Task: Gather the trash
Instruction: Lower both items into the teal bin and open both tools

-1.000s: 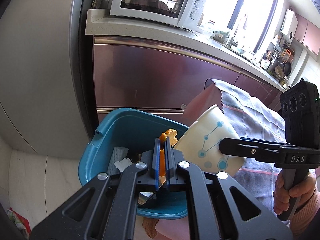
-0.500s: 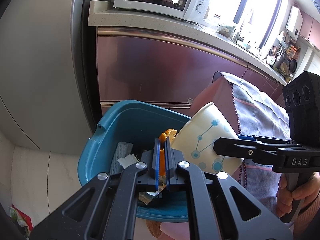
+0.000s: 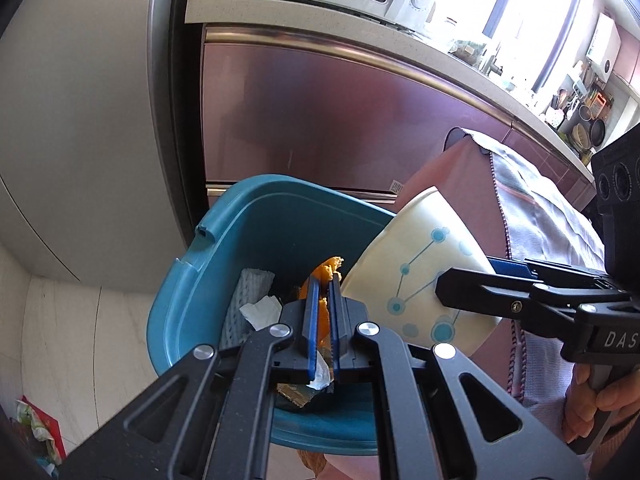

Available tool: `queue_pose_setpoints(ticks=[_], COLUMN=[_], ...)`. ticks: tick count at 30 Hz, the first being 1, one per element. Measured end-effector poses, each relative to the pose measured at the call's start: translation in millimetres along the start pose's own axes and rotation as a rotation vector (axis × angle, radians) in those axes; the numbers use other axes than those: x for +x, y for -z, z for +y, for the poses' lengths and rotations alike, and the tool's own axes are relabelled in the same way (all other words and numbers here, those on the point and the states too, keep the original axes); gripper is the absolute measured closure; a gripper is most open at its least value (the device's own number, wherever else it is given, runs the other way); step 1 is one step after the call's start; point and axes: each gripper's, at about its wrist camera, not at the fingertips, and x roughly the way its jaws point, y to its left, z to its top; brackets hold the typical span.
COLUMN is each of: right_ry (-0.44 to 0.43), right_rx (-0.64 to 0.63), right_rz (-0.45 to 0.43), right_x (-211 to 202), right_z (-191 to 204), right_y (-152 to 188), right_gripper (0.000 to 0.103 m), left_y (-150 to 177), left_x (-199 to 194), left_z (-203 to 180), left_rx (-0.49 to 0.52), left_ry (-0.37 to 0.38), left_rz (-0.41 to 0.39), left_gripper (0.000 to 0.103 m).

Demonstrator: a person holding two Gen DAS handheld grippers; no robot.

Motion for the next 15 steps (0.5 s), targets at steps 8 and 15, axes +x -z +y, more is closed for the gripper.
queue_pose_setpoints(ticks=[8, 15], right_ry=[0.015, 0.014], right_rx=[-0.008, -0.028], right_rz=[0.002, -0.071], right_x=[2.7, -29.1], right_z=[1.5, 0.1], right_y=[-0.8, 14.8], right_gripper=[0.064, 0.055], left_y=[3.3, 10.8], left_x=[13.9, 4.5], left_z=[-4.6, -13.3], left_rx=[0.007, 0.028], left_ry=[-0.009, -0.002], left_rz=[0.024, 0.001], left_gripper=[0.083, 0.064])
